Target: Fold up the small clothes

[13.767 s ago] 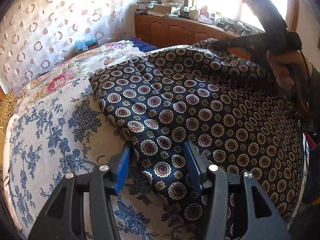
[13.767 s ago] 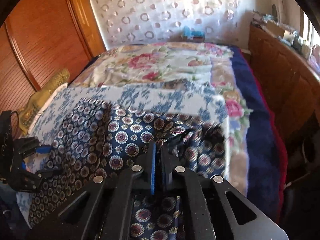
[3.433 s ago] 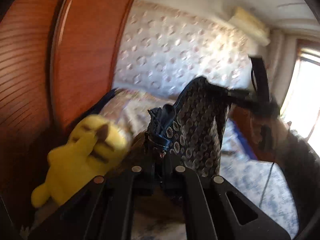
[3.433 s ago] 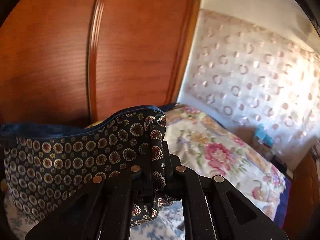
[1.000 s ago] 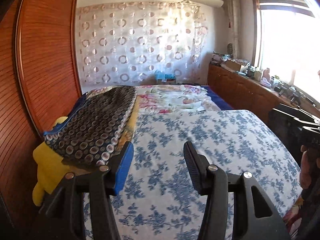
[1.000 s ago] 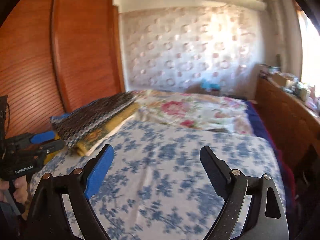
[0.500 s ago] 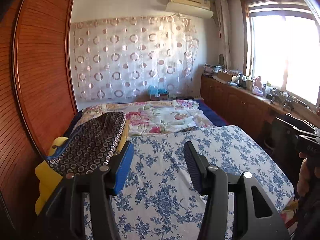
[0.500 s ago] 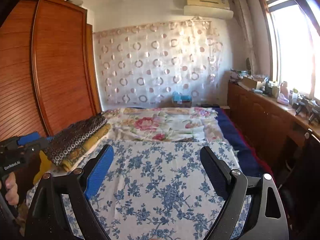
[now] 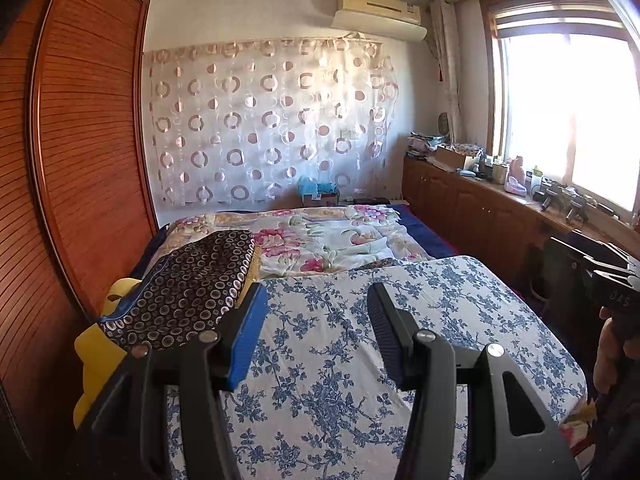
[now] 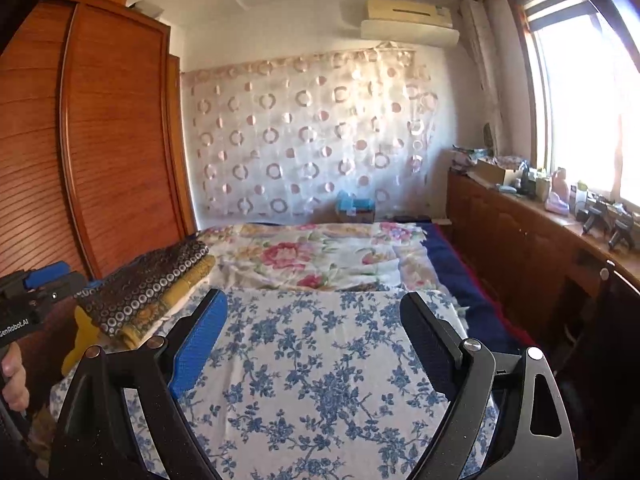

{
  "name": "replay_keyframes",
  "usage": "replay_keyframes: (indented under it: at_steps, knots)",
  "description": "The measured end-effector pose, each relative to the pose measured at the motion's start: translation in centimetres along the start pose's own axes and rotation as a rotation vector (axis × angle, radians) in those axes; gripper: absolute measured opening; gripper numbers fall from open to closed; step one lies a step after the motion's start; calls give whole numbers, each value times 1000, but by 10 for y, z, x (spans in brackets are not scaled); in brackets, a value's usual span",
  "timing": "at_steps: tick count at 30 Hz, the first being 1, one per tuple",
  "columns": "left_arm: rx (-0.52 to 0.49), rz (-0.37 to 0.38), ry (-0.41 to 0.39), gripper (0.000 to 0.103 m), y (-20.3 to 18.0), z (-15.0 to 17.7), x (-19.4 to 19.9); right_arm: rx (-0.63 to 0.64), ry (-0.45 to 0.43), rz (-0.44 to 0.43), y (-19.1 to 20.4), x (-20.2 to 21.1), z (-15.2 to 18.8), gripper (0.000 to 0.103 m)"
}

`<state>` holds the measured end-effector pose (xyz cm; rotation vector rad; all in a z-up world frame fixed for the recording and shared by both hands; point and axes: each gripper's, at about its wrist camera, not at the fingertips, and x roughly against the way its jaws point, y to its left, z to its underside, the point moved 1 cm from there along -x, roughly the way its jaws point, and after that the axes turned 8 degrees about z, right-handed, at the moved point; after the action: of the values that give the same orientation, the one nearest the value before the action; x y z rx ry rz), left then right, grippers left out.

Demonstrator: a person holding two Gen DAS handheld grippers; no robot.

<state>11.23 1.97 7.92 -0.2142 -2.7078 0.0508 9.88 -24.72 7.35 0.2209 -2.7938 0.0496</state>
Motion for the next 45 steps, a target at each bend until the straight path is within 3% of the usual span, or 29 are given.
replay_keyframes:
  at_steps: [45]
  knots:
    - [7,-2,3,52,2,1,2,5,8,2,3,0,3,90]
